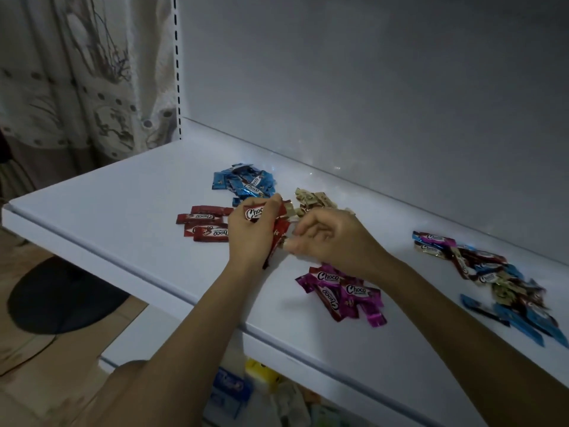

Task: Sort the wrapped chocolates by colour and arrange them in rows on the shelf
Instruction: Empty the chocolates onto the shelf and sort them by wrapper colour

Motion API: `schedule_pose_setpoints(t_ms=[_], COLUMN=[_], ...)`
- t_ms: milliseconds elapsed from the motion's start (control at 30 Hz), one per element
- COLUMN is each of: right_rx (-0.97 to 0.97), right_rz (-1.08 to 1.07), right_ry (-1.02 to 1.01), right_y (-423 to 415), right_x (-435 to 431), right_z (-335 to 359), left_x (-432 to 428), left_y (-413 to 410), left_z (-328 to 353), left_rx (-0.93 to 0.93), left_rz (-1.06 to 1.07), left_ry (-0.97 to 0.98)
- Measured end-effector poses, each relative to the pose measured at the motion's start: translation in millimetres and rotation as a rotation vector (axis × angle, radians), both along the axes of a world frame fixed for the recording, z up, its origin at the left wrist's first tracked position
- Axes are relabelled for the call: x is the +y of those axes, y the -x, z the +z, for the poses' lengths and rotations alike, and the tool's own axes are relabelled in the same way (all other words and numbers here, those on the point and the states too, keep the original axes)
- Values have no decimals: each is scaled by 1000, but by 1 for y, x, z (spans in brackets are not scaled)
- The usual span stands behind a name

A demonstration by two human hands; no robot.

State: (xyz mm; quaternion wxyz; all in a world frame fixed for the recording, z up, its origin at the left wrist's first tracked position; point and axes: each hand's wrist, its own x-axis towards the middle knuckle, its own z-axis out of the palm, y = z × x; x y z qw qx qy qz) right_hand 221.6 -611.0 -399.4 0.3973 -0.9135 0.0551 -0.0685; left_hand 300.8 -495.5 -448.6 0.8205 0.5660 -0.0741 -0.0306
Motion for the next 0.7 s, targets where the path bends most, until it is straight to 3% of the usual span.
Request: schedule_pose_setpoints(t_ms=[67,233,400,567,633,700], right_rx=[-68,-174,-115,-194,-264,-336], right_rz=[53,42,-125,-356,-427,-453], right_ry=[104,124,-193,-408,-286,61], right_y=[-2,4,15,2,-11,-24], right_x=[7,6,-16,-49,-62,-74], right_z=[-10,-18,-1,-5,-14,-19], left_x=[-1,-3,-2,-3,-5,-4], left_y=[1,-1,-1,0,0,1], left_z=[1,-2,-2,0,-3,-3], left_rx=[46,33,35,-20,-23,-29], left_rz=[-9,2,50,34,24,18], left_ry=[59,18,-34,-102,-129,-142])
